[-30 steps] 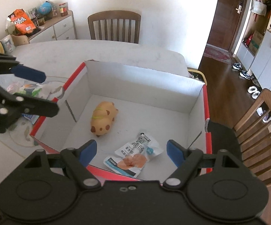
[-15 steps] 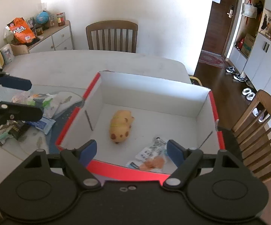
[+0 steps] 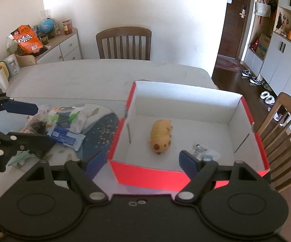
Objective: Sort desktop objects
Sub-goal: 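Withdraw both grippers from the box back toward the snack pile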
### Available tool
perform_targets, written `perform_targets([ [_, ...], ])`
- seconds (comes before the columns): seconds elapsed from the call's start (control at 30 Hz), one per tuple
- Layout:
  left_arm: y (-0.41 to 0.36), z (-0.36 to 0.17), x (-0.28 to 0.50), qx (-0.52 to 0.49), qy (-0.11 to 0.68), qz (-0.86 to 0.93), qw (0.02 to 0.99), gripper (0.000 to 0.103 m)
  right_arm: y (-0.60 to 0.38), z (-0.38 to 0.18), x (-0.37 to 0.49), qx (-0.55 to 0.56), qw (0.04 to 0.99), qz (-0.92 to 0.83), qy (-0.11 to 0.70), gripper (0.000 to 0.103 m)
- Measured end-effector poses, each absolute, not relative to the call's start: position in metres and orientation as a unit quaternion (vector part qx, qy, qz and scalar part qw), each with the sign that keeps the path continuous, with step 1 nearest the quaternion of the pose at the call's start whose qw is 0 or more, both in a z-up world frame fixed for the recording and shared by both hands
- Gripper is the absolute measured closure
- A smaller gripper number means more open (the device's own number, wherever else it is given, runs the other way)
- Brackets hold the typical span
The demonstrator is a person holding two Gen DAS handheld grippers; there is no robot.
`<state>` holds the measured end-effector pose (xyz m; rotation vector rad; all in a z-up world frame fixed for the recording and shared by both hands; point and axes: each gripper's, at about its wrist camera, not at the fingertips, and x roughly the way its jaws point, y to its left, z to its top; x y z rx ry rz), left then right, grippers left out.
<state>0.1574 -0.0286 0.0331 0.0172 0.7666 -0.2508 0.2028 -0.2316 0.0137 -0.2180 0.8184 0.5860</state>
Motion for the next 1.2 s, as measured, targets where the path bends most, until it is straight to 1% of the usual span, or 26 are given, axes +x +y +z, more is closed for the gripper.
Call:
perform_targets([
  [0.27, 0.0, 0.029, 0.132, 0.014, 0.36, -0.119, 0.925, 0.021, -0.207, 0.015, 0.181, -0.093, 0.876, 0.273, 0.387, 0.021],
  [0.63, 0.064, 0.014, 0.106, -0.004, 0.364, -0.084, 0.928, 0.021, -0.154, 0.003, 0.157, -0.088, 0.868, 0.299, 0.386, 0.021],
  [0.7, 0.075, 0.008, 0.103, -0.01, 0.368, -0.078, 0.926, 0.018, -0.145, -0.001, 0.154, -0.086, 0.866, 0.302, 0.388, 0.021],
  [0.83, 0.095, -0.002, 0.098, -0.019, 0.376, -0.061, 0.924, 0.014, -0.129, -0.008, 0.149, -0.089, 0.861, 0.315, 0.389, 0.018],
  [0.9, 0.103, -0.008, 0.094, -0.023, 0.377, -0.055, 0.924, 0.01, -0.122, -0.011, 0.147, -0.091, 0.86, 0.319, 0.388, 0.017],
  [0.93, 0.107, -0.01, 0.093, -0.024, 0.378, -0.052, 0.924, 0.004, -0.119, -0.012, 0.147, -0.089, 0.859, 0.321, 0.389, 0.016],
  [0.97, 0.11, -0.012, 0.091, -0.024, 0.378, -0.051, 0.924, 0.0, -0.117, -0.014, 0.147, -0.087, 0.858, 0.321, 0.391, 0.015],
  [1.2, 0.131, -0.032, 0.089, -0.019, 0.39, -0.038, 0.92, 0.0, -0.091, -0.026, 0.143, -0.087, 0.853, 0.327, 0.398, 0.013],
])
